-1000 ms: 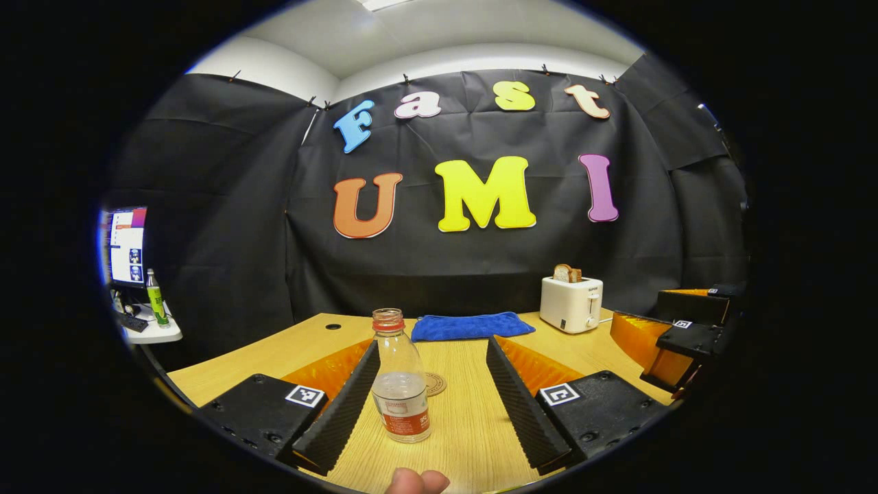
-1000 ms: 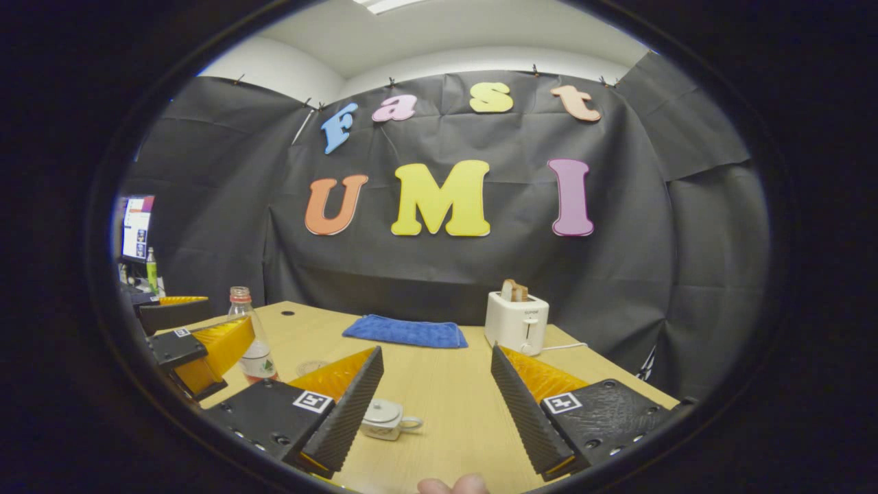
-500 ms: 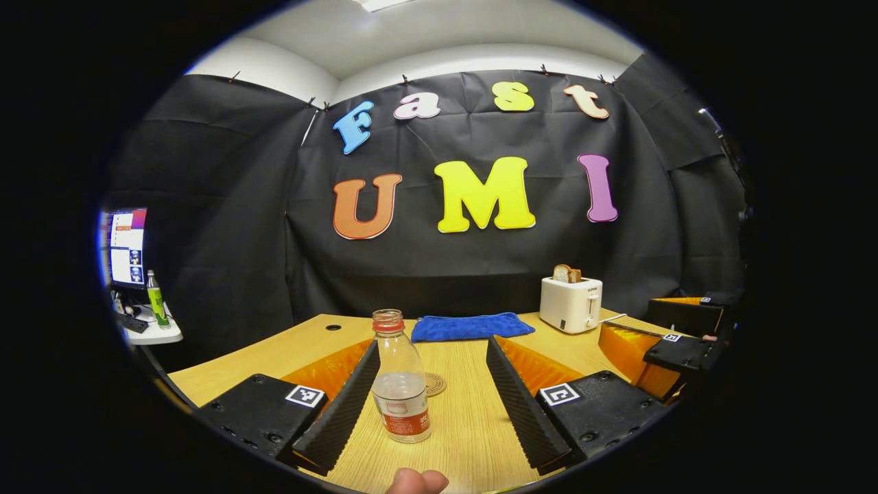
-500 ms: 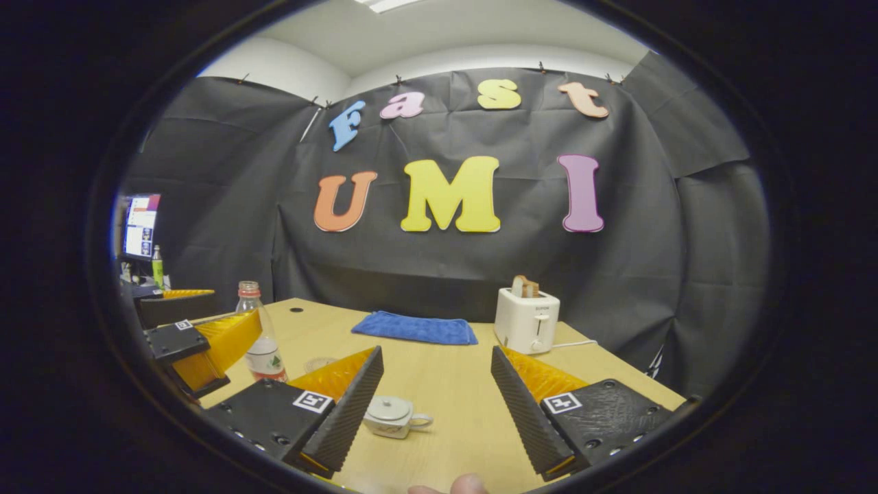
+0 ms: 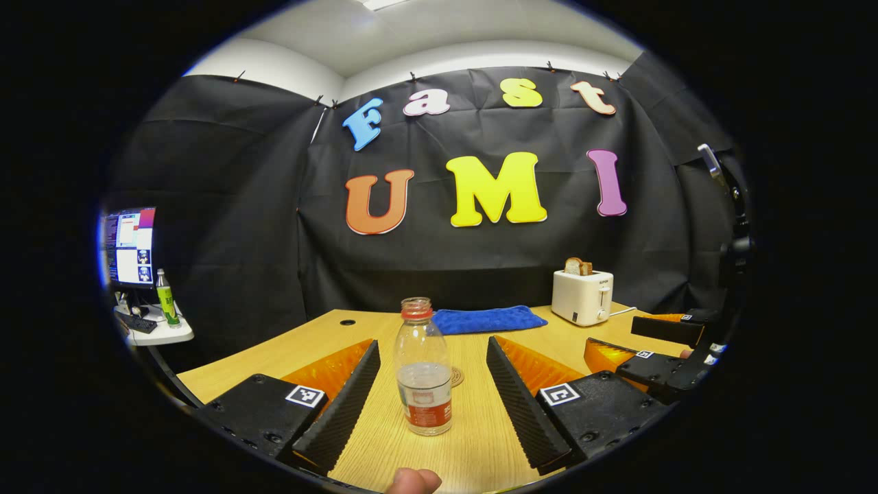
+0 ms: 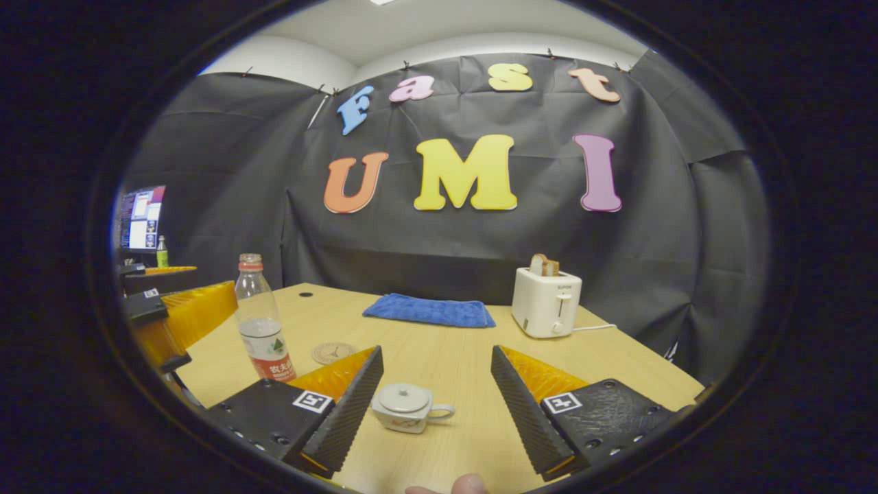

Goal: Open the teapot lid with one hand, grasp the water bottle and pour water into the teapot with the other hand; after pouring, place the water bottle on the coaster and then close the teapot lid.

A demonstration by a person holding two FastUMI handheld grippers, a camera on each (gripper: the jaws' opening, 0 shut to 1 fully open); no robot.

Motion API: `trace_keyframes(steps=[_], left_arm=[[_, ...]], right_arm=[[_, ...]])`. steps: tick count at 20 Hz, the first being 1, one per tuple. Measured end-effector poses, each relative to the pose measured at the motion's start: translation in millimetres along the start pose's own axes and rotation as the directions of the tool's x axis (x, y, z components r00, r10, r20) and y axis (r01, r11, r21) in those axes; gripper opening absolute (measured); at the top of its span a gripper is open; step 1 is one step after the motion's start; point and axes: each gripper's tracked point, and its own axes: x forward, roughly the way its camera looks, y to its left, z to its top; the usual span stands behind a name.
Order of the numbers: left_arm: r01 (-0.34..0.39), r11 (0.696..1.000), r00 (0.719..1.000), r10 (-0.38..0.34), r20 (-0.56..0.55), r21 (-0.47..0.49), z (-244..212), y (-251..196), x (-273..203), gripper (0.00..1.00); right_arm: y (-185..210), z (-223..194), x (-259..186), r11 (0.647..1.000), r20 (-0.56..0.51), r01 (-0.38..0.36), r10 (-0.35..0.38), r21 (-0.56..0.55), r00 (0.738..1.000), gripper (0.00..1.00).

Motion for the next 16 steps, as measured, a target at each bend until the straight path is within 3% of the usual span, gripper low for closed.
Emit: trace_keyframes(steps=[10,15,16], left_arm=[[-0.059,0.998,0.998,0.059,-0.036,-0.001,-15.8,37.0,-10.8,0.98],[-0.077,0.997,0.996,0.077,-0.046,0.002,-20.7,47.6,-9.4,0.98],[-0.078,0.997,0.996,0.078,-0.047,0.0,-21.1,48.5,-8.9,0.98]], right_arm=[[17.1,-37.4,46.7,0.999,-0.063,0.007,-0.009,-0.037,0.998,0.94],[20.9,-47.8,55.2,0.999,-0.098,0.002,-0.006,-0.043,0.995,0.71],[23.8,-47.7,54.0,0.999,-0.106,-0.014,0.009,-0.044,0.994,0.7]])
